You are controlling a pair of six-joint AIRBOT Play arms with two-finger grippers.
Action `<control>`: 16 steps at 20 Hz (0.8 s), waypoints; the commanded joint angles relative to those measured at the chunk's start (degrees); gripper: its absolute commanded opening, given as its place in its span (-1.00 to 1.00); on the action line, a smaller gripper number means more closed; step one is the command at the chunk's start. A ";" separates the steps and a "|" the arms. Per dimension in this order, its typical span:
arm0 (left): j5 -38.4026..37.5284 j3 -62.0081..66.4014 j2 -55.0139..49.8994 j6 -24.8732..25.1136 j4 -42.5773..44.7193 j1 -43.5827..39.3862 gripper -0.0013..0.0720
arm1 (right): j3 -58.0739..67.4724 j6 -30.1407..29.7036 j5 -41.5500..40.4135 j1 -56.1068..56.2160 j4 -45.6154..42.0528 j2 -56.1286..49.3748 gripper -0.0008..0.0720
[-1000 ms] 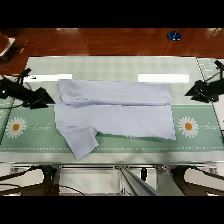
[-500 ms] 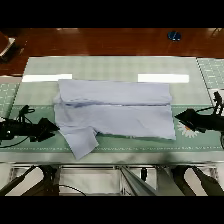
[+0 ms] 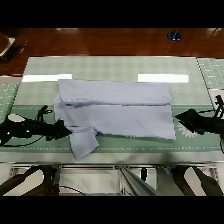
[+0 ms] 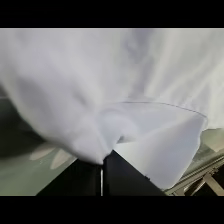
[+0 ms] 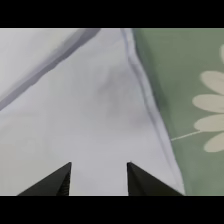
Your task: Fold the shirts.
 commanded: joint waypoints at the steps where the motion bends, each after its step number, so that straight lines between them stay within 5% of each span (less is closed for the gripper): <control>1: 1.09 -0.17 -0.79 0.83 -0.81 -2.16 -0.92 | -0.31 5.55 3.80 -7.50 -13.53 0.04 0.14; 3: 1.29 -0.17 -0.79 0.83 -0.83 -2.19 -0.92 | -2.40 9.16 8.13 -7.37 -19.61 0.02 0.14; 7: 1.29 -0.20 -0.79 1.44 -0.81 -2.19 -0.92 | -5.33 8.28 11.23 -2.84 -17.77 -0.39 0.14; 16: 1.29 -0.20 -0.79 1.42 -0.83 -2.19 -0.92 | -5.31 4.61 0.52 0.57 -5.70 -13.62 0.14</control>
